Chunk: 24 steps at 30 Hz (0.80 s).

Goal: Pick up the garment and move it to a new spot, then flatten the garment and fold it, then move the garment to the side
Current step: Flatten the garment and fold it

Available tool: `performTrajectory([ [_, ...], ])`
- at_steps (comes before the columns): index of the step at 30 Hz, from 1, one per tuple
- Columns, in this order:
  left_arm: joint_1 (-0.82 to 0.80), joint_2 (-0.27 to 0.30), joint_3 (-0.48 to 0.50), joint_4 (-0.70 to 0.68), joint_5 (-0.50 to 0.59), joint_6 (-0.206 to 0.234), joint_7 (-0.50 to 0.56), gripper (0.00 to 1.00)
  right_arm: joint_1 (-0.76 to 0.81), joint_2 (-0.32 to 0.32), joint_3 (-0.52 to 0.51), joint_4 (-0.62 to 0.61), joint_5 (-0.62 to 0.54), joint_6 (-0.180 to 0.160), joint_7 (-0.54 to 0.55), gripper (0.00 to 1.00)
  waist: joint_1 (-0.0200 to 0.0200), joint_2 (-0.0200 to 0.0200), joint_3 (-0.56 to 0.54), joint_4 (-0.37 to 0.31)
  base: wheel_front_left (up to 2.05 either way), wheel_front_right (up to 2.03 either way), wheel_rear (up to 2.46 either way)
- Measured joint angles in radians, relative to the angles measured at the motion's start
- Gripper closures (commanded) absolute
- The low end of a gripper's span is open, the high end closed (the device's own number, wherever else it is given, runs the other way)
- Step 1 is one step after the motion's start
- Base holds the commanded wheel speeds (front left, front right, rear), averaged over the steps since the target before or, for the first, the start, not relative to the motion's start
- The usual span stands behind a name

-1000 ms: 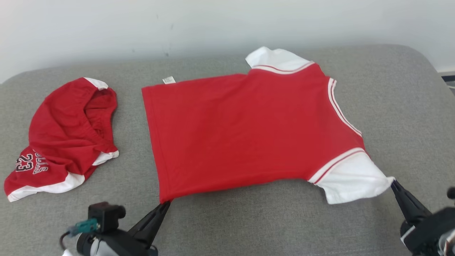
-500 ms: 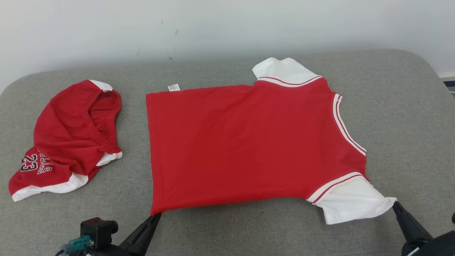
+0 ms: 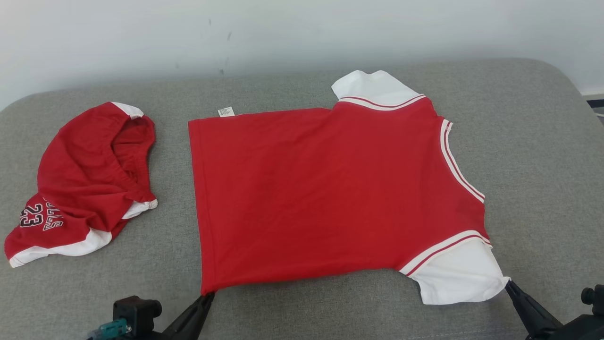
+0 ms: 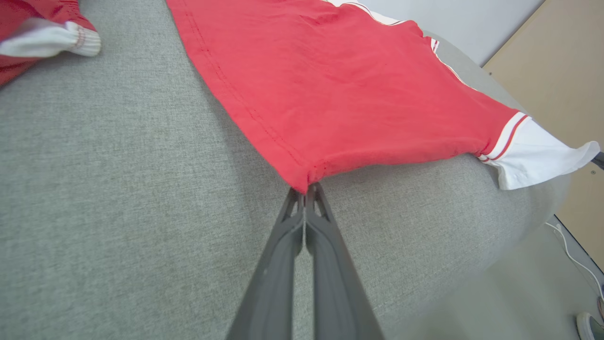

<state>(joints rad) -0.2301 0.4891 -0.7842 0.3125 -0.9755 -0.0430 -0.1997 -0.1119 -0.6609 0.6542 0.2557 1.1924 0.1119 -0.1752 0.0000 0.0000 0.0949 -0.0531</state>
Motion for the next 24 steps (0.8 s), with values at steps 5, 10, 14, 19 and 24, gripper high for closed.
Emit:
performTrajectory([
  [5, 0.01, -0.003, -0.004, 0.006, 0.0, 0.005, 0.005, 1.0, -0.002, -0.007, 0.009, -0.007, -0.013, -0.015, 0.017, 1.0, 0.0, 0.0, 0.003, 0.002, 0.0, 0.0, 0.0],
  [10, 0.009, -0.006, -0.012, 0.029, 0.002, 0.009, 0.017, 1.0, -0.012, -0.009, 0.014, -0.004, -0.019, -0.017, 0.029, 1.0, 0.0, 0.0, 0.008, 0.004, 0.0, 0.0, 0.0],
  [14, 0.008, -0.018, -0.023, 0.042, 0.002, 0.008, 0.025, 1.0, -0.028, -0.009, 0.022, -0.002, -0.042, -0.026, 0.034, 1.0, 0.0, 0.0, 0.011, 0.005, 0.0, 0.0, 0.0],
  [19, 0.003, -0.024, -0.034, 0.067, 0.008, 0.007, 0.04, 1.0, -0.031, -0.009, 0.029, 0.005, -0.048, -0.033, 0.042, 1.0, 0.0, 0.0, 0.01, 0.005, 0.0, 0.0, 0.0],
  [24, -0.009, -0.028, -0.037, 0.087, 0.008, 0.001, 0.049, 1.0, -0.039, -0.009, 0.039, 0.009, -0.059, -0.034, 0.051, 1.0, 0.0, 0.0, 0.008, 0.003, 0.0, 0.0, 0.0],
])
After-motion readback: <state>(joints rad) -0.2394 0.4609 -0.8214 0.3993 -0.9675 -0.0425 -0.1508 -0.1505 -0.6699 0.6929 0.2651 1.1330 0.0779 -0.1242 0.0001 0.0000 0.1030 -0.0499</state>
